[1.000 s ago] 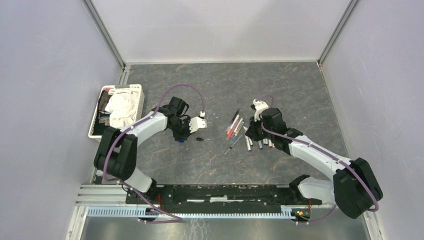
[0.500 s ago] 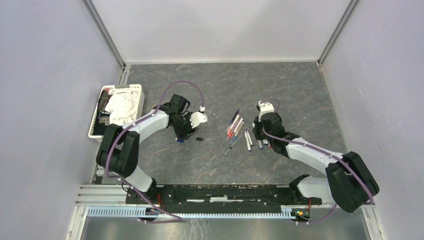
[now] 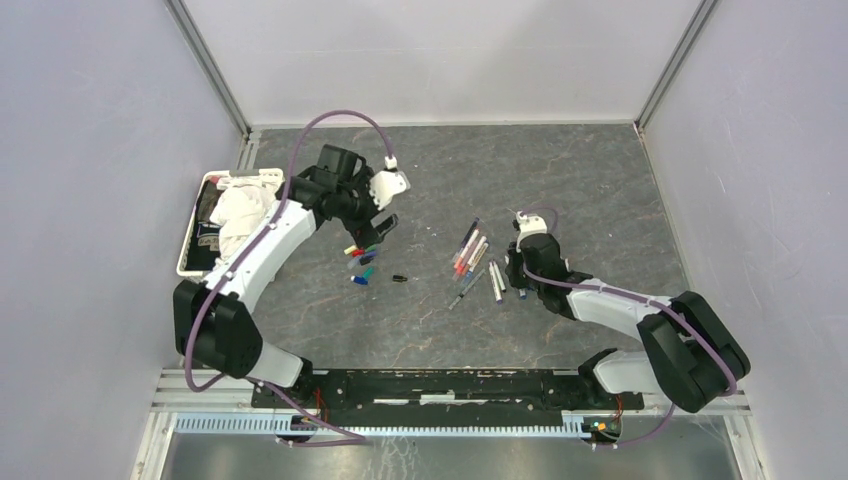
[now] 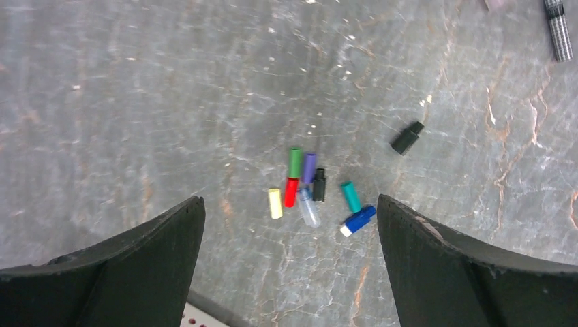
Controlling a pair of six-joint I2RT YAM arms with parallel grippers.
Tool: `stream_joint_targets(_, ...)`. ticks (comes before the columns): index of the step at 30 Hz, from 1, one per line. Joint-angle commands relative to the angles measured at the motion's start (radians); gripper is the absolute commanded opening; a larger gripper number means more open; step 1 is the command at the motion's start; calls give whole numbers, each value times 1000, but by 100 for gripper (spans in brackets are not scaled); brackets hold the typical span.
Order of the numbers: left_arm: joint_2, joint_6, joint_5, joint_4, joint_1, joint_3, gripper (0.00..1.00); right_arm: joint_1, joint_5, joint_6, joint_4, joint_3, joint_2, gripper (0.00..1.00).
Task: Open the pen caps
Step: Place the pen at the center of the board.
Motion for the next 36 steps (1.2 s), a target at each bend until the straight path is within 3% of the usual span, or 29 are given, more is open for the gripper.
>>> stream_joint_targets(1,-58,-110,-84,-44,21,83,100,-2,14,20,45,-10,10,25)
stream_joint_targets(5,-102,-113,-132,-19,42,68,100,-1,4,22,23,7,-1,31)
stream_joint_targets(11,-126,-130,-124,-15,81,62,100,1,-8,38,-32,54,-61,33)
stream_joint_targets(16,-123,-139,-89,-40,105,88,100,83,7,69,-110,126,-106,36)
stream_joint_targets(23,-134,-146,-56,-50,114,93,100,263,6,157,-216,237,46,42)
stream_joint_targets(36,-137,-118,-43,-73,115,64,100,286,22,194,-292,322,212,44)
